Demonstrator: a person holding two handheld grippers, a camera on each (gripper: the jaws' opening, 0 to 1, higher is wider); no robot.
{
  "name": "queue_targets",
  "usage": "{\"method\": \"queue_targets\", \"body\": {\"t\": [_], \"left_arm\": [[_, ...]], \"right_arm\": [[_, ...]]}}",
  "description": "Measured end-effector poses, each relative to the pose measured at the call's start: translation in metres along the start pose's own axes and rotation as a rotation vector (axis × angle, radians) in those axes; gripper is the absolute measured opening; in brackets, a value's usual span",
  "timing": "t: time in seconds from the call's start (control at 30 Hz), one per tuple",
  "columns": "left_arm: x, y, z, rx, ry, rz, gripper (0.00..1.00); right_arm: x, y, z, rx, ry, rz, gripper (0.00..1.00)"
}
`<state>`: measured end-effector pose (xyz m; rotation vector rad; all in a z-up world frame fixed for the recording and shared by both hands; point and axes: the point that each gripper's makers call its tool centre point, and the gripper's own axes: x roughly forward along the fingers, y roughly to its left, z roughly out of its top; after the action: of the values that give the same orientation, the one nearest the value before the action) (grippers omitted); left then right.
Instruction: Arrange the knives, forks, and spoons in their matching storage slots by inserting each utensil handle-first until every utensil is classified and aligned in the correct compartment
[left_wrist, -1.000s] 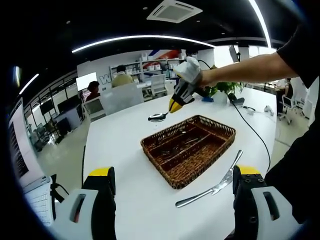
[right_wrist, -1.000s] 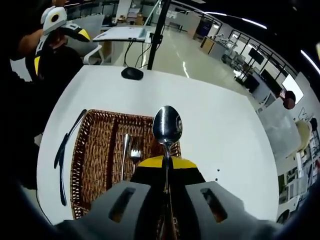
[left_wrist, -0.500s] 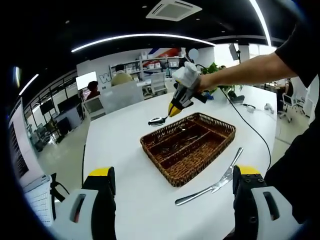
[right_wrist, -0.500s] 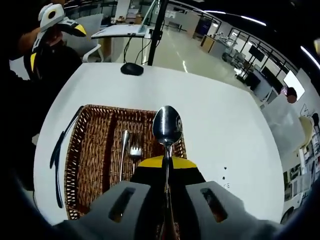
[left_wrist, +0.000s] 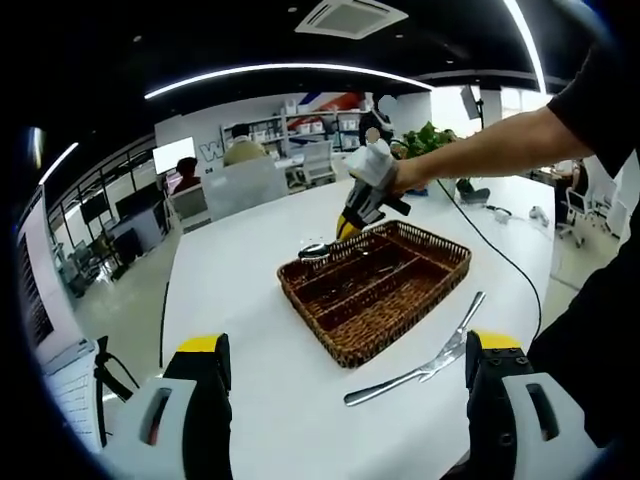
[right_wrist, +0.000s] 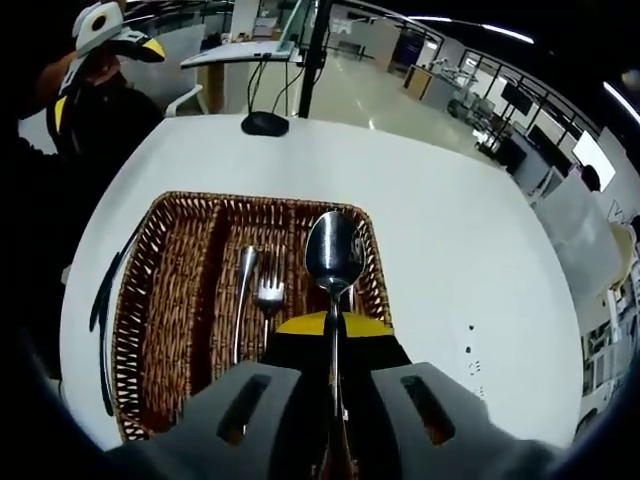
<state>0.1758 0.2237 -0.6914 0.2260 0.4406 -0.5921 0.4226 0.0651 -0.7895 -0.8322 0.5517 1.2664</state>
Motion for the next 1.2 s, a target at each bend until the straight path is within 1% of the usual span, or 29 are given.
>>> {"method": "queue_targets", "body": {"t": [0.17,0.23,0.3,0.37,0.43,0.47,0.6,0.73,0.87,0.93,1.03,1.07,1.1,1.2], "left_arm": [[0.002,0.0,0.001,0.0,0.002,-0.003,1.0],[0.002,0.0,0.003,-0.002,-0.003,-0.002,1.0],[0.003,0.0,0.003,0.0,-0.005,-0.002,1.0],[0.004,-0.001,0.002,-0.001,-0.002,-0.002,1.0],[0.005,-0.001,0.0,-0.002,0.002,-0.001,1.0],[0.006,-0.002,-0.001,-0.002,0.003,-0.001,1.0],[0.008,-0.003,-0.005,-0.004,0.015,-0.003,1.0],[0.009,-0.004,-0.007,-0.007,0.023,-0.006,1.0],[0.01,-0.004,-0.009,-0.006,0.032,-0.008,1.0],[0.01,-0.004,-0.009,-0.007,0.032,-0.007,1.0],[0.01,-0.003,-0.009,-0.008,0.03,-0.004,1.0],[0.01,-0.003,-0.009,-0.013,0.03,-0.004,1.0],[0.01,-0.003,-0.01,-0.013,0.033,-0.003,1.0],[0.01,-0.005,-0.013,-0.011,0.04,-0.006,1.0]], "right_arm": [[0.007,-0.001,-0.002,0.007,-0.001,0.004,0.0],[0.011,0.0,-0.001,-0.021,-0.004,0.01,0.0],[0.015,0.003,-0.001,-0.02,-0.007,0.023,0.0],[0.021,0.002,-0.005,0.015,0.005,0.026,0.0],[0.026,0.001,-0.01,0.023,0.008,0.027,0.0],[0.029,0.002,-0.013,0.046,0.011,0.034,0.0],[0.037,0.0,-0.021,0.056,0.025,0.037,0.0],[0.039,0.001,-0.021,0.082,0.015,0.036,0.0],[0.044,0.002,-0.019,0.09,0.02,0.036,0.01],[0.048,0.002,-0.021,0.118,0.029,0.041,0.01],[0.052,0.009,-0.023,0.106,0.037,0.052,0.01],[0.053,0.007,-0.021,0.103,0.024,0.045,0.01],[0.053,0.007,-0.022,0.117,0.035,0.046,0.01],[0.057,0.007,-0.024,0.102,0.033,0.045,0.01]]}}
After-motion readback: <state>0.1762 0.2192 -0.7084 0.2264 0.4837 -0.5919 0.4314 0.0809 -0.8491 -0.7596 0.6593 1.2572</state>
